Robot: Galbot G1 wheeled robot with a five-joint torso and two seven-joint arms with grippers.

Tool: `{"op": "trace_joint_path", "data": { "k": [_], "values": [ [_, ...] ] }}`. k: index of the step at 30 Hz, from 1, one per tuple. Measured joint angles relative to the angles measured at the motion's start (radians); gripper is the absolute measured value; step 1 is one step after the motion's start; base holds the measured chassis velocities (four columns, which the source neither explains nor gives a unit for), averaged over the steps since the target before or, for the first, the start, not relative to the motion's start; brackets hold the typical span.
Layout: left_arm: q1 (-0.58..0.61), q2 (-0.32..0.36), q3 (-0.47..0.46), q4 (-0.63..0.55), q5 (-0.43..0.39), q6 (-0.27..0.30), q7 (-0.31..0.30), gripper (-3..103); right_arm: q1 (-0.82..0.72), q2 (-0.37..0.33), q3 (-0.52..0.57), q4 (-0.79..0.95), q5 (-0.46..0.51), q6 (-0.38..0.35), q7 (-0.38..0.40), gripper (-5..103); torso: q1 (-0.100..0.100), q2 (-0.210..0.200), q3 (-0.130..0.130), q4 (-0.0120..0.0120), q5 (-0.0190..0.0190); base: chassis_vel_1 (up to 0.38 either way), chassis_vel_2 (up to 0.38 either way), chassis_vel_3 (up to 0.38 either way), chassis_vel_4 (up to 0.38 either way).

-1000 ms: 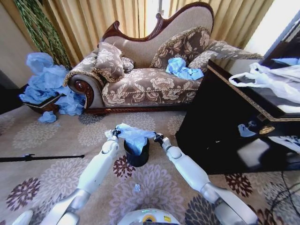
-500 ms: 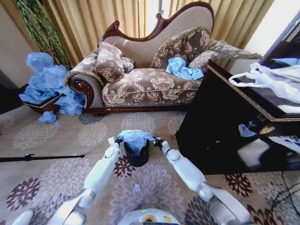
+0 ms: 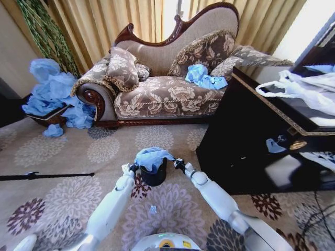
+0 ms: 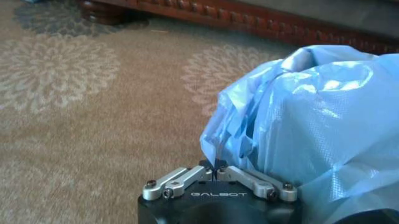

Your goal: Place a garbage bag over the trash bin.

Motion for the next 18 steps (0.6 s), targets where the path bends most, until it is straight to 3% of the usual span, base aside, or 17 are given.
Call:
{"op": "trace_joint_path", "data": {
  "k": [10,14,16,18],
  "values": [
    [0.065,0.016,-0.002,-0.076,0.056,-0.041,0.009,0,-0.053,-0.006,0.016,0.050,-0.014,0.000,0.040,0,0.000,0.000,0.000,0.0003,0.0001,0.000,0.000,0.000,0.000],
    [0.055,0.013,-0.002,-0.071,0.059,-0.056,0.009,0,-0.088,-0.033,0.051,0.132,-0.010,-0.039,0.110,-3,0.000,0.000,0.000,0.0003,0.0000,0.000,0.000,0.000,0.000],
    [0.048,0.016,-0.003,-0.072,0.059,-0.061,0.012,0,-0.143,-0.059,0.102,0.219,0.046,-0.077,0.191,-1,0.000,0.000,0.000,-0.0003,0.0001,0.000,0.000,0.000,0.000],
    [0.047,0.017,-0.003,-0.072,0.058,-0.062,0.013,0,-0.156,-0.064,0.115,0.241,0.064,-0.089,0.205,1,0.000,0.000,0.000,-0.0002,0.0003,0.000,0.000,0.000,0.000]
  ]
}}
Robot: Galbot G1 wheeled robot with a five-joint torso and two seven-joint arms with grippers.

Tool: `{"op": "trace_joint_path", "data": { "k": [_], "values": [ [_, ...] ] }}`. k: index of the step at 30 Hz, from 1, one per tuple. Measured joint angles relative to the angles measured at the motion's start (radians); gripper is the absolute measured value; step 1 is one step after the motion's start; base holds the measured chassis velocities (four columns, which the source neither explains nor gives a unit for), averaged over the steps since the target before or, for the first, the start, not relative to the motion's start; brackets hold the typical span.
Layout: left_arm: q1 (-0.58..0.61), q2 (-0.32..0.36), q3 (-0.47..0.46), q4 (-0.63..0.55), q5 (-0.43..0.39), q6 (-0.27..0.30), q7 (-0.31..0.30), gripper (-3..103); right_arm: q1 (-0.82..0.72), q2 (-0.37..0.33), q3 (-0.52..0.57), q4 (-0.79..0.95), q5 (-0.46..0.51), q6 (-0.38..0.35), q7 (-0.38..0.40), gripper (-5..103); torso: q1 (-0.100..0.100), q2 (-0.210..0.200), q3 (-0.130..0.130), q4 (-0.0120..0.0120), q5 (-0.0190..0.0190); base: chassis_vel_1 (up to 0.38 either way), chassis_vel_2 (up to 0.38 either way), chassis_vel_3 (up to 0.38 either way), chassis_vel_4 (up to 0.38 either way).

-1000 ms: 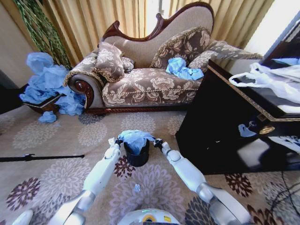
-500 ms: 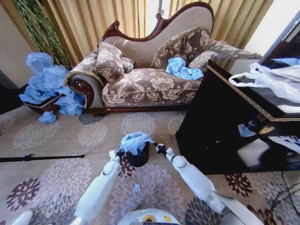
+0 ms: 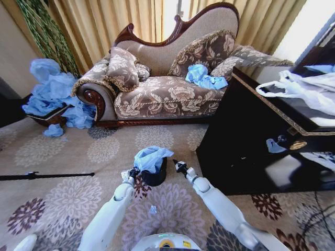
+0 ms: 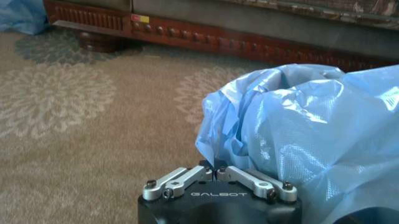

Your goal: Place a garbage bag over the trash bin.

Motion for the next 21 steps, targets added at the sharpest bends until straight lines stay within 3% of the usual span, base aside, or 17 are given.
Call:
{"op": "trace_joint_path", "data": {
  "k": [3,5,6,8,9,11,12,15,16,21],
  "values": [
    [-0.006,0.005,-0.002,0.008,-0.001,-0.006,0.005,0,-0.081,-0.024,0.047,0.148,0.135,-0.085,0.096,9,0.000,0.000,0.000,0.0000,-0.0002,0.000,0.000,0.000,0.000],
    [-0.006,0.005,-0.002,0.010,-0.001,-0.007,0.007,0,-0.092,-0.025,0.049,0.172,0.165,-0.101,0.111,9,0.000,0.000,0.000,0.0001,-0.0002,0.000,0.000,0.000,0.000],
    [-0.006,0.005,-0.002,0.017,-0.001,-0.009,0.012,0,-0.115,-0.025,0.048,0.237,0.245,-0.143,0.156,19,0.000,0.000,0.000,0.0000,-0.0003,0.000,0.000,0.000,0.000],
    [-0.007,0.001,-0.002,0.031,0.003,-0.015,0.015,0,-0.138,-0.017,0.037,0.348,0.413,-0.231,0.240,24,0.000,0.000,0.000,0.0005,-0.0005,0.000,0.000,0.000,0.000],
    [-0.007,0.001,-0.002,0.031,0.003,-0.015,0.015,0,-0.138,-0.017,0.037,0.348,0.413,-0.231,0.240,24,0.000,0.000,0.000,0.0005,-0.0005,0.000,0.000,0.000,0.000],
    [-0.007,-0.002,-0.001,0.038,0.006,-0.019,0.017,0,-0.141,0.002,0.031,0.434,0.594,-0.296,0.317,34,0.000,0.000,0.000,0.0006,-0.0004,0.000,0.000,0.000,0.000],
    [-0.007,-0.002,-0.001,0.038,0.006,-0.019,0.017,0,-0.141,0.002,0.031,0.434,0.594,-0.296,0.317,34,0.000,0.000,0.000,0.0006,-0.0004,0.000,0.000,0.000,0.000],
    [-0.007,-0.004,-0.001,0.042,0.006,-0.021,0.018,0,-0.127,0.034,0.035,0.506,0.829,-0.355,0.410,51,0.000,0.000,0.000,0.0004,-0.0004,0.000,0.000,0.000,0.000],
    [-0.007,-0.005,-0.001,0.043,0.006,-0.023,0.019,0,-0.116,0.048,0.040,0.521,0.900,-0.364,0.437,51,0.000,0.000,0.000,0.0005,-0.0004,0.000,0.000,0.000,0.000],
    [-0.007,-0.006,-0.001,0.055,0.011,-0.028,0.021,0,-0.074,0.101,0.077,0.531,1.139,-0.373,0.498,73,0.000,0.000,0.000,0.0004,-0.0004,0.000,0.000,0.000,0.000]
  ]
}}
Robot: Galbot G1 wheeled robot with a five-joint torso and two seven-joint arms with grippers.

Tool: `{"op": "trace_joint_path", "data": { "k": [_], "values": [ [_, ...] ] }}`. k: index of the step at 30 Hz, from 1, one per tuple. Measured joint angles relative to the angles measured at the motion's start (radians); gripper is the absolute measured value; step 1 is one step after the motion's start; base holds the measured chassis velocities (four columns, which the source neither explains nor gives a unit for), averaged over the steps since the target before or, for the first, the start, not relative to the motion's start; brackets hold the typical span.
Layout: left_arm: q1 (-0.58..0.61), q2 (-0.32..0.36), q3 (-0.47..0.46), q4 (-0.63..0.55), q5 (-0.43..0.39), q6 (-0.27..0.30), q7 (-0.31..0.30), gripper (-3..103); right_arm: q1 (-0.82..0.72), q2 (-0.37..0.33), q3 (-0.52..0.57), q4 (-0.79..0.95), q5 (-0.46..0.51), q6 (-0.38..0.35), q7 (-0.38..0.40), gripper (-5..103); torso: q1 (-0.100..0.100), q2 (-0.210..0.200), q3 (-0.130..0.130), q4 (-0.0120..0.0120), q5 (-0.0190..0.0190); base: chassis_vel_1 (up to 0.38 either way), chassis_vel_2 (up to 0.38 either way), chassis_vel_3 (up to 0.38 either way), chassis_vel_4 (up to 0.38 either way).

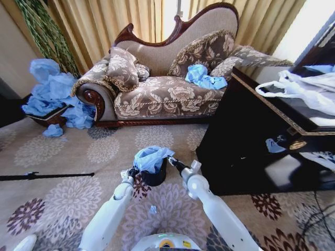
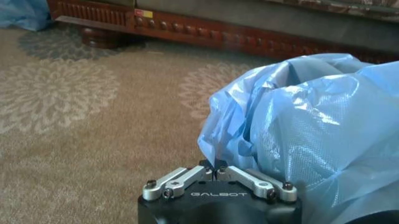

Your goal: Place a garbage bag over the trash bin.

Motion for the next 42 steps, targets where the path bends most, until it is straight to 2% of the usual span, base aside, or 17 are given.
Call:
{"op": "trace_joint_path", "data": {
  "k": [1,2,4,12,13,14,16,20,23,25,30,35,38,40,41,42],
  "values": [
    [0.000,-0.001,0.000,0.002,0.001,-0.001,0.001,0,0.014,0.017,0.016,-0.008,0.047,-0.005,0.011,78,0.000,0.000,0.000,-0.0001,0.0000,0.000,0.000,0.000,0.000],
    [0.000,-0.001,0.000,0.002,0.001,-0.001,0.001,0,0.014,0.017,0.016,-0.008,0.047,-0.005,0.011,78,0.000,0.000,0.000,-0.0001,0.0000,0.000,0.000,0.000,0.000],
    [0.000,-0.002,0.000,0.004,0.002,-0.002,0.002,0,0.029,0.035,0.032,-0.031,0.074,-0.006,0.014,89,0.000,0.000,0.000,0.0000,0.0000,0.000,0.000,0.000,0.000],
    [-0.014,-0.006,0.006,0.017,0.004,-0.002,0.005,0,0.062,0.078,0.051,-0.139,0.077,-0.006,-0.020,103,0.000,0.000,0.000,0.0000,0.0001,0.000,0.000,0.000,0.000],
    [-0.015,-0.006,0.007,0.017,0.004,-0.002,0.006,0,0.067,0.082,0.052,-0.154,0.069,-0.005,-0.029,103,0.000,0.000,0.000,-0.0001,0.0001,0.000,0.000,0.000,0.000],
    [-0.016,-0.007,0.007,0.018,0.004,-0.002,0.007,0,0.074,0.091,0.054,-0.182,0.058,-0.004,-0.043,97,0.000,0.000,0.000,-0.0001,0.0001,0.000,0.000,0.000,0.000],
    [-0.016,-0.008,0.007,0.019,0.005,-0.002,0.008,0,0.080,0.098,0.056,-0.197,0.055,-0.004,-0.049,97,0.000,0.000,0.000,-0.0001,0.0001,0.000,0.000,0.000,0.000],
    [-0.016,-0.008,0.007,0.021,0.005,-0.003,0.010,0,0.091,0.118,0.060,-0.236,0.036,-0.003,-0.069,90,0.000,0.000,0.000,0.0000,0.0001,0.000,0.000,0.000,0.000],
    [-0.016,-0.008,0.007,0.021,0.005,-0.003,0.011,0,0.096,0.140,0.065,-0.272,0.022,-0.003,-0.082,80,0.000,0.000,0.000,0.0000,0.0001,0.000,0.000,0.000,0.000],
    [-0.017,-0.008,0.007,0.021,0.005,-0.003,0.011,0,0.097,0.142,0.066,-0.277,0.021,-0.002,-0.085,80,0.000,0.000,0.000,0.0000,0.0001,0.000,0.000,0.000,0.000],
    [-0.016,-0.008,0.006,0.019,0.005,-0.004,0.012,0,0.099,0.149,0.067,-0.299,0.003,-0.002,-0.094,72,0.000,0.000,0.000,0.0000,0.0001,0.000,0.000,0.000,0.000],
    [-0.014,-0.008,0.006,0.016,0.004,-0.004,0.016,0,0.069,0.112,0.068,-0.253,0.002,-0.002,-0.080,74,0.000,0.000,0.000,-0.0003,0.0001,0.000,0.000,0.000,0.000],
    [-0.020,-0.010,0.006,0.021,0.004,-0.006,0.017,0,0.055,0.089,0.069,-0.221,0.005,-0.003,-0.073,82,0.000,0.000,0.000,-0.0003,0.0001,0.000,0.000,0.000,0.000],
    [-0.022,-0.010,0.006,0.022,0.004,-0.006,0.018,0,0.054,0.087,0.071,-0.218,0.007,-0.003,-0.073,82,0.000,0.000,0.000,-0.0002,0.0001,0.000,0.000,0.000,0.000],
    [-0.023,-0.010,0.006,0.023,0.004,-0.007,0.018,0,0.054,0.087,0.073,-0.219,0.007,-0.004,-0.073,88,0.000,0.000,0.000,-0.0001,0.0001,0.000,0.000,0.000,0.000],
    [-0.024,-0.010,0.006,0.023,0.003,-0.007,0.019,0,0.054,0.090,0.075,-0.226,0.005,-0.004,-0.075,88,0.000,0.000,0.000,0.0000,0.0001,0.000,0.000,0.000,0.000]
  ]
}}
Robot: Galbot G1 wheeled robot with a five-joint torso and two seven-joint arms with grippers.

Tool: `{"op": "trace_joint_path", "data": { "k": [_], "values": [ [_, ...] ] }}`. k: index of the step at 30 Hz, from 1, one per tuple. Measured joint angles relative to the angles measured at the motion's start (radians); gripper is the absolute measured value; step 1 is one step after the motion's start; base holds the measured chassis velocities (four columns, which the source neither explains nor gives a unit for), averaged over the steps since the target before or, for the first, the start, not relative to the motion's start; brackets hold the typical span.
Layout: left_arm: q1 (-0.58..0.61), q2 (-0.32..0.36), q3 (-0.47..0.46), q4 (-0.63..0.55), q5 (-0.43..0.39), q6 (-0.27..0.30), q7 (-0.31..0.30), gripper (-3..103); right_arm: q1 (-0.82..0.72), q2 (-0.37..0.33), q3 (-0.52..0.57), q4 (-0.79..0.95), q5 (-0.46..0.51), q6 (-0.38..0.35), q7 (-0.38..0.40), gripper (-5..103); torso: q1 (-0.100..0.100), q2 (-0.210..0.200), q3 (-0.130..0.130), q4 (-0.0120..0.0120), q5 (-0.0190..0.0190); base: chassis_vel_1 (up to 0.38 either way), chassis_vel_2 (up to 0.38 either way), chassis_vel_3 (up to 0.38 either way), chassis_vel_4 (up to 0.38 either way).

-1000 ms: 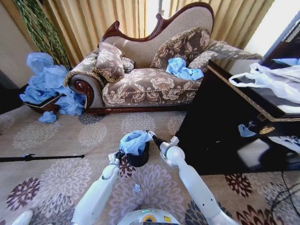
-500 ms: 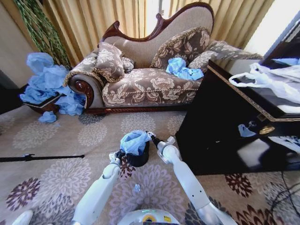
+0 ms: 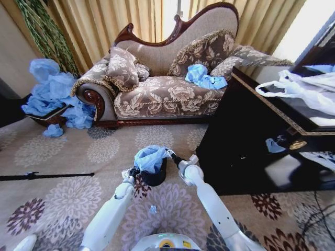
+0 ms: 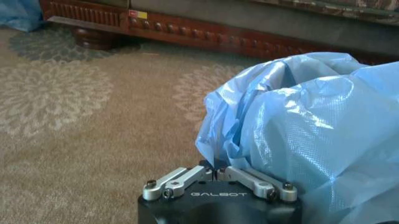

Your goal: Place a garbage bag over the trash bin.

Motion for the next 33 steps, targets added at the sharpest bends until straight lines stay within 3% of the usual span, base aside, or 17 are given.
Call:
{"op": "trace_joint_path", "data": {
  "k": [19,22,28,29,32,33],
  "values": [
    [0.002,0.003,-0.001,0.007,0.000,-0.010,0.009,0,0.051,0.082,0.029,-0.154,-0.036,0.007,-0.084,89,0.000,0.000,0.000,-0.0001,0.0000,0.000,0.000,0.000,0.000],
    [0.003,0.003,-0.001,0.006,0.000,-0.010,0.010,0,0.061,0.095,0.035,-0.173,-0.050,0.013,-0.099,81,0.000,0.000,0.000,0.0000,0.0000,0.000,0.000,0.000,0.000],
    [0.001,0.000,-0.002,0.006,0.001,-0.010,0.010,0,0.052,0.097,0.022,-0.165,-0.065,0.015,-0.110,54,0.000,0.000,0.000,-0.0001,0.0000,0.000,0.000,0.000,0.000],
    [0.001,0.000,-0.002,0.006,0.001,-0.010,0.010,0,0.052,0.097,0.022,-0.165,-0.065,0.015,-0.110,54,0.000,0.000,0.000,-0.0001,0.0000,0.000,0.000,0.000,0.000],
    [0.000,0.000,-0.002,0.007,0.001,-0.011,0.010,0,0.044,0.095,0.010,-0.158,-0.080,0.015,-0.116,37,0.000,0.000,0.000,-0.0002,0.0000,0.000,0.000,0.000,0.000],
    [0.000,0.000,-0.002,0.007,0.001,-0.011,0.010,0,0.044,0.095,0.010,-0.158,-0.080,0.015,-0.116,37,0.000,0.000,0.000,-0.0002,0.0000,0.000,0.000,0.000,0.000]
  ]
}}
